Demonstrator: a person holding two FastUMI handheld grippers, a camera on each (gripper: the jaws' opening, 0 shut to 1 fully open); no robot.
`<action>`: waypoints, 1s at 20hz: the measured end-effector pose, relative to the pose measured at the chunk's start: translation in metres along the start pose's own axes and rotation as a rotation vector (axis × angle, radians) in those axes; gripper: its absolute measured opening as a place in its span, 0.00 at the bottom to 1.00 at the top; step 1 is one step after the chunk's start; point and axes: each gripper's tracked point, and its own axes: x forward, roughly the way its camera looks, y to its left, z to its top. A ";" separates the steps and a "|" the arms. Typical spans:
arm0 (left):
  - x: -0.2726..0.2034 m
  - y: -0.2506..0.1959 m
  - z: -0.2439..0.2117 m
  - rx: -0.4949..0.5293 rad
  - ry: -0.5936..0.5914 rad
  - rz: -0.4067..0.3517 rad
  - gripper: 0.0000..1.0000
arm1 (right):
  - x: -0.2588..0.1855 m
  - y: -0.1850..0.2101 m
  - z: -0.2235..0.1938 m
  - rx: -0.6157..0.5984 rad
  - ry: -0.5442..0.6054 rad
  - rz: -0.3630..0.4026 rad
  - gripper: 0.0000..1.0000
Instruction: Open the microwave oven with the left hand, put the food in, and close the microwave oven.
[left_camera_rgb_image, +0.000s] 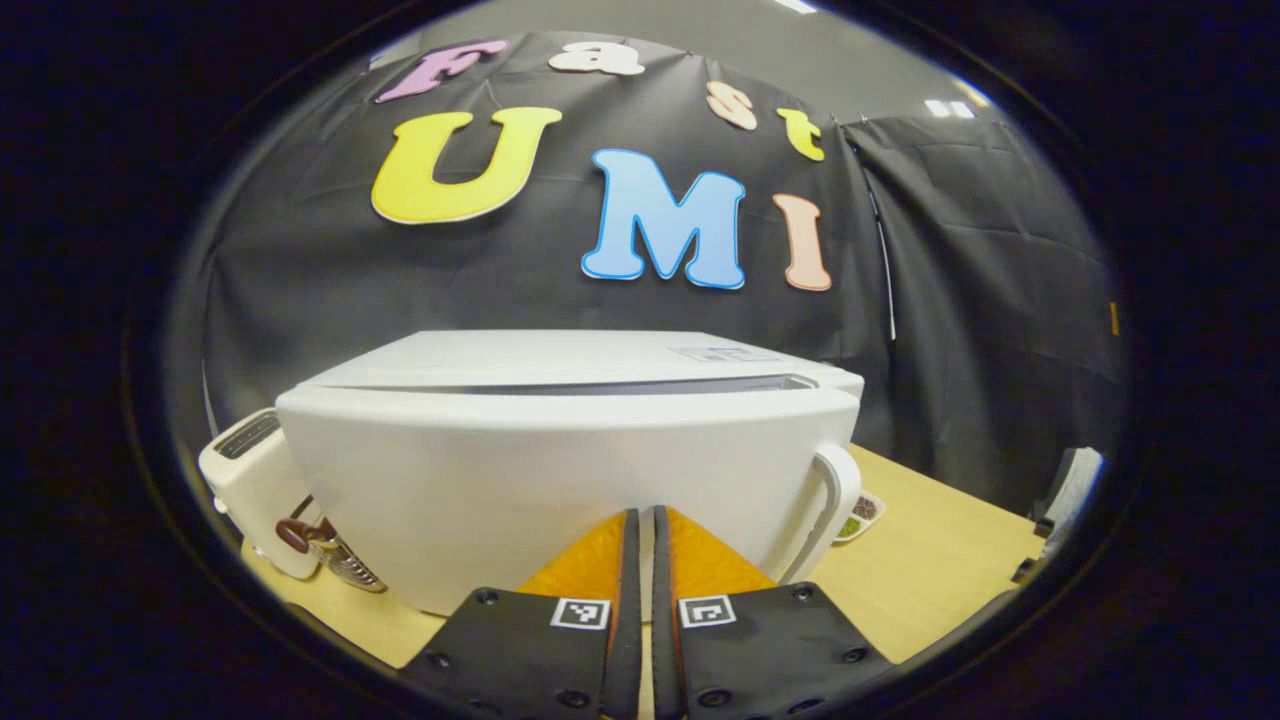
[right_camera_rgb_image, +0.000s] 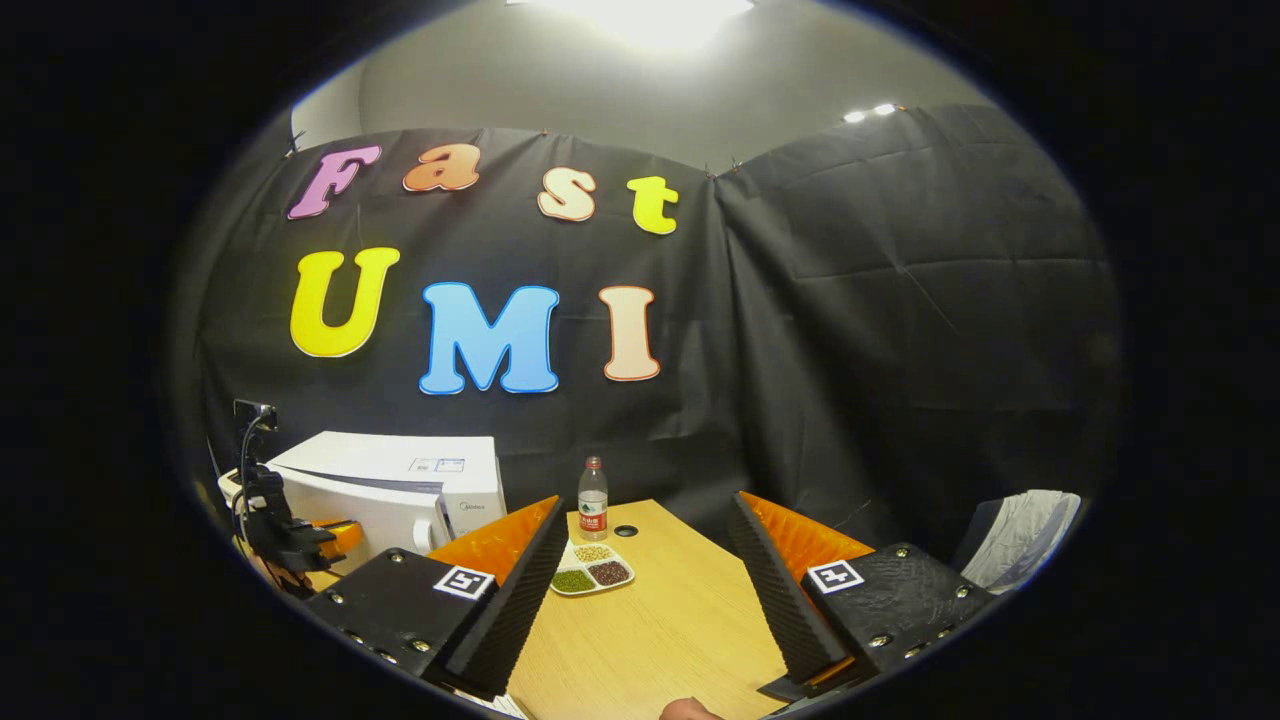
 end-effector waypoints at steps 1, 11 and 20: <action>0.003 0.002 -0.001 -0.003 -0.002 0.009 0.11 | 0.000 0.001 -0.001 -0.002 -0.002 0.002 0.98; 0.021 0.012 0.006 -0.073 -0.012 0.105 0.08 | 0.015 0.023 -0.010 -0.020 0.026 0.052 0.98; -0.036 -0.015 0.048 -0.047 -0.096 0.166 0.15 | 0.003 0.043 0.000 -0.012 -0.009 0.210 0.97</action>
